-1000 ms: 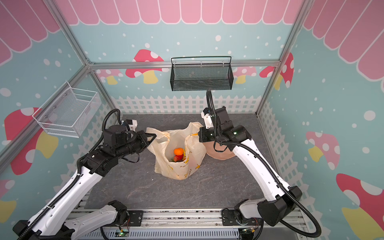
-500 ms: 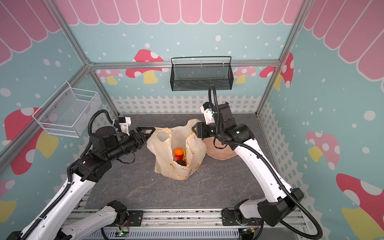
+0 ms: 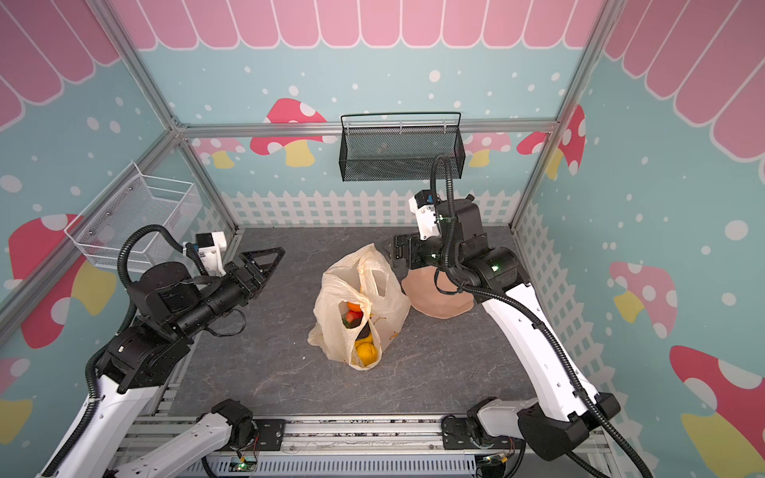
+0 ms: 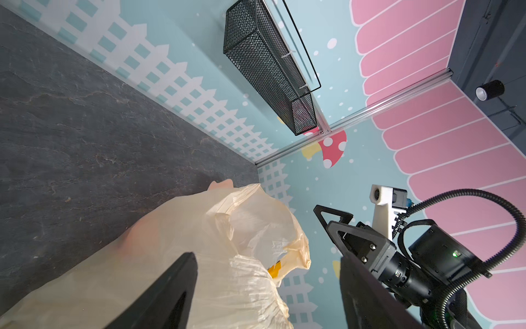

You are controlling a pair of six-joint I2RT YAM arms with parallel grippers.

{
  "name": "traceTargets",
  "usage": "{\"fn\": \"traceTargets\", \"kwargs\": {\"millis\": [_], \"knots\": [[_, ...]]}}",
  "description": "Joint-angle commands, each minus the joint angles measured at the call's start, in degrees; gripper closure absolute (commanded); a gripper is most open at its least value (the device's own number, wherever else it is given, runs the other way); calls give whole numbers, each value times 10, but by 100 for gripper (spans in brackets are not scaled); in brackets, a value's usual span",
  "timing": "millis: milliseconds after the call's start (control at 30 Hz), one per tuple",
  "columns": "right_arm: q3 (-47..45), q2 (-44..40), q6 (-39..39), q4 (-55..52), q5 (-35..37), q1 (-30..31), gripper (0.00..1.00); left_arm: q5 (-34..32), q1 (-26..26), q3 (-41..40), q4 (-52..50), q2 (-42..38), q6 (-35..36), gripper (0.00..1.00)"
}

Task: Place the fruits into the plastic bag
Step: Place the plastic bag at the center of the table, then open the plastic bag at the center of the table.

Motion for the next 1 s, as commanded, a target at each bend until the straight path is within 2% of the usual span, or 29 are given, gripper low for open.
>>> {"fn": "traceTargets", "kwargs": {"millis": [0, 267, 367, 433, 600, 700, 800, 967], "knots": [[15, -9, -13, -23, 6, -4, 2, -12, 4, 5, -27, -2, 11, 20], [12, -32, -35, -30, -83, -3, 2, 19, -4, 60, -88, 15, 61, 20], [11, -38, -32, -44, -135, -3, 3, 7, -38, 104, -142, 31, 100, 20], [2, -46, -26, -47, -153, -2, 3, -54, -102, 146, -195, 50, 132, 19], [-25, -59, -35, -55, -136, 0, 3, -295, -346, 262, -328, 159, 196, 19], [-29, -51, -34, -50, -141, 1, 2, -357, -434, 333, -390, 240, 213, 19], [-33, -48, -39, -58, -121, 1, 2, -369, -472, 365, -415, 281, 197, 19], [-63, -62, -43, -63, -104, 1, 2, -360, -496, 381, -463, 316, 135, 19]]}}
